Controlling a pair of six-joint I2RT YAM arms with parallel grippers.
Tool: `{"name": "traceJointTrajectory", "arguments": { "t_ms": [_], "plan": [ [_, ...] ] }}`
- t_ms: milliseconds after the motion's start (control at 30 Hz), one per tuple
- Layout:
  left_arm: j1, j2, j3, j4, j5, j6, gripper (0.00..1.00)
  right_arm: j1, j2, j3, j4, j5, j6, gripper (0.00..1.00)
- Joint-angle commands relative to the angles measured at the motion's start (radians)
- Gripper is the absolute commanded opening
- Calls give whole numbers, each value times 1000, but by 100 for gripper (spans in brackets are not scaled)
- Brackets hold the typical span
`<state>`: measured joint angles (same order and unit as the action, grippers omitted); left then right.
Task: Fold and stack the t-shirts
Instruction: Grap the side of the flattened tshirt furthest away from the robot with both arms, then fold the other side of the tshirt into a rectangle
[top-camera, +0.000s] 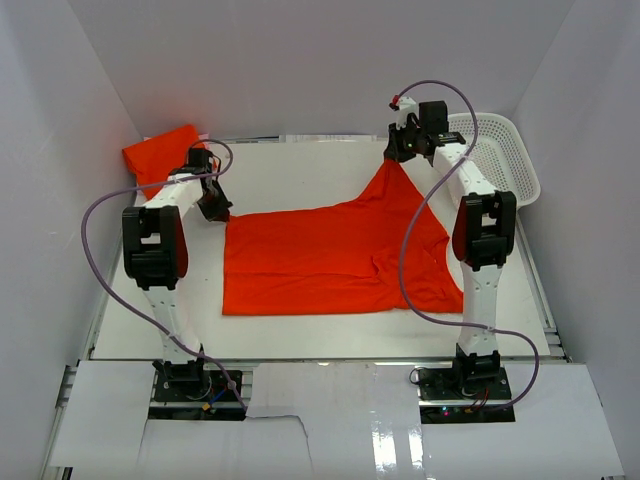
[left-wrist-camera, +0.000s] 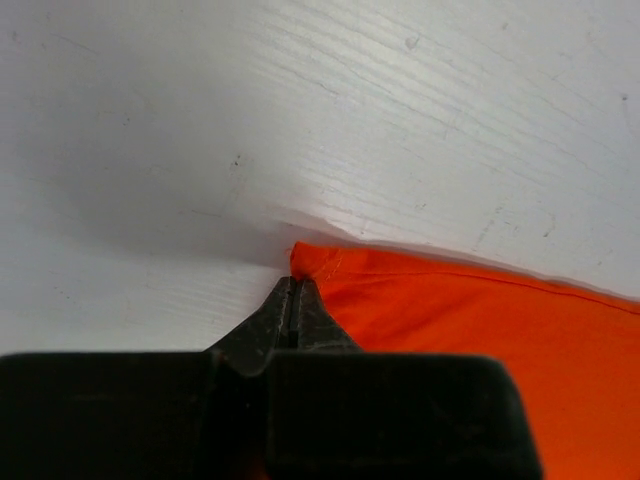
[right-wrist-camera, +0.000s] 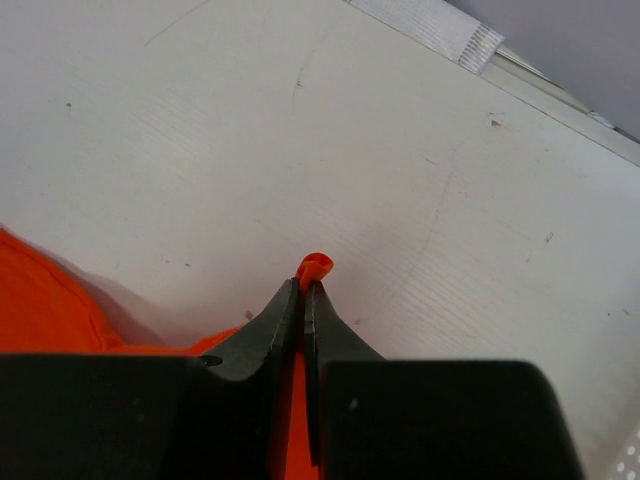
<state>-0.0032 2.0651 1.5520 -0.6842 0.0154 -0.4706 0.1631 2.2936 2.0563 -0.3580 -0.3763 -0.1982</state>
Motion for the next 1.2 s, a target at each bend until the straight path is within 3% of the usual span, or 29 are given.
{"name": "traceJointTrajectory", "arguments": {
  "t_ms": [0, 367, 767, 967, 1167],
  "plan": [
    [-7, -143, -18, 38, 0, 24, 0, -7, -69, -36, 10, -19, -26, 8],
    [-40, -272, -113, 149, 57, 75, 0, -11, -194, -177, -4, -10, -52, 8],
    [-55, -353, -230, 153, 84, 78, 0, -33, -301, -286, -64, -15, -63, 8],
    [-55, -318, -262, 153, 61, 95, 0, -33, -344, -343, -64, -26, -69, 8],
    [-54, -175, -199, 121, -38, 110, 0, -33, -352, -361, -65, -35, -67, 8]
  ]
}}
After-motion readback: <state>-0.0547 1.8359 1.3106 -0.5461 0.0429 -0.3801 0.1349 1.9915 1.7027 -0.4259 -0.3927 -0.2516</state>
